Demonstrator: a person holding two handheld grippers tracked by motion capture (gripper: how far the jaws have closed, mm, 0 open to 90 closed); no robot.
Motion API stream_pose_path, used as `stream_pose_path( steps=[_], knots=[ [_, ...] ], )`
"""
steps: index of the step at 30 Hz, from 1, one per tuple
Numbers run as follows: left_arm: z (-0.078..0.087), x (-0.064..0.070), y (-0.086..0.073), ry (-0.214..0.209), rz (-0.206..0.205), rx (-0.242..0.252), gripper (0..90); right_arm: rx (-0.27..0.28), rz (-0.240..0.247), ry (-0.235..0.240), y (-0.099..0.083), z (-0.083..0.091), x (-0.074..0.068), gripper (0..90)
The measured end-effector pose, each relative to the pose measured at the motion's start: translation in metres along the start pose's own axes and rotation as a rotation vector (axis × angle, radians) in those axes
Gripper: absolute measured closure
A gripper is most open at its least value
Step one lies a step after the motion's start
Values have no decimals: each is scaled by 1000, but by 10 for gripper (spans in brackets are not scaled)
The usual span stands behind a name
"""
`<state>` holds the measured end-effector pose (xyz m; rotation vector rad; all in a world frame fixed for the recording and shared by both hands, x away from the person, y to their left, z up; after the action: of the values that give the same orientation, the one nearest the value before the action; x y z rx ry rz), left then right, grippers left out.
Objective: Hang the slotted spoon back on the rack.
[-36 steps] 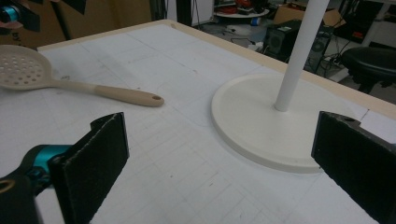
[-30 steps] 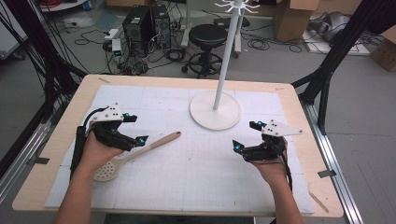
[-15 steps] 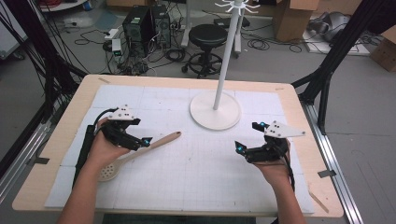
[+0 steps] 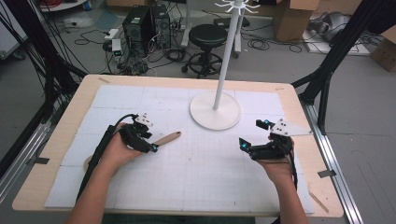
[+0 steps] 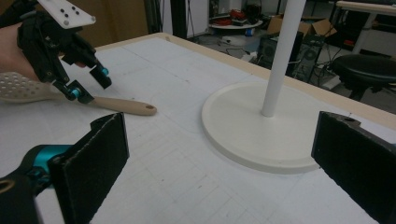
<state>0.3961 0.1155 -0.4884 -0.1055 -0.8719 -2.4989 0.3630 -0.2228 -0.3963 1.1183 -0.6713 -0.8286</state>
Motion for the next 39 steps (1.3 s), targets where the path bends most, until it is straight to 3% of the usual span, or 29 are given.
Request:
stream_pose_path(
  steps=[1, 3, 4, 5, 14, 18, 21, 29, 31, 32, 33, 36, 37, 39],
  knots=[
    [0, 0, 0, 0, 0, 0, 437, 6, 3, -4, 0, 0, 1, 25],
    [-6, 2, -4, 0, -2, -60, 473, 3, -6, -3, 1, 1, 1, 25],
    [-6, 2, -4, 0, -2, -60, 486, 3, -6, -3, 1, 1, 1, 25],
    [-11, 3, -8, -6, -4, -106, 508, 7, 0, -4, 1, 0, 1, 25],
    [-13, 3, -3, 2, 5, -186, 607, -1, 5, -1, 1, -1, -2, 25],
    [-14, 3, -2, -4, -4, -224, 642, 5, 11, -4, 1, -1, -1, 25],
    [-13, 4, -1, -16, -31, -243, 735, 6, 8, -6, 2, 0, 0, 25],
    [-11, 5, 2, 22, -42, -220, 739, -2, 8, -4, 1, -1, -1, 25],
    [-3, 6, 8, 12, -60, -166, 739, -2, 6, -4, 1, -1, -1, 25],
    [-3, 6, 8, 12, -60, -166, 739, -2, 6, -3, 1, -1, -1, 25],
    [3, 9, 12, -6, -62, -127, 739, -1, 6, -5, 1, -1, -1, 25],
    [11, 13, 16, -22, -75, -93, 739, 0, 10, -4, 1, -1, 0, 25],
    [20, 16, 22, -30, -91, -47, 738, -5, 4, -5, 0, -1, -1, 25],
    [25, 17, 25, -35, -99, -32, 739, -3, 6, -4, 0, -1, -1, 25]
  ],
)
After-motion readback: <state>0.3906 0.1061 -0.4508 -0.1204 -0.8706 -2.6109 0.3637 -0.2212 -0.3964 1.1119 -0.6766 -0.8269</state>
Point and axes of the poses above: each handheld gripper's, and its own axes: z roughly backward along the jaws, y roughly out of its top, x roughly to its right, the point moved 9 cm from there along -z, roughly forward along the jaws, and after that the axes turned 14 degrees about -y, right-handed, at the moved point
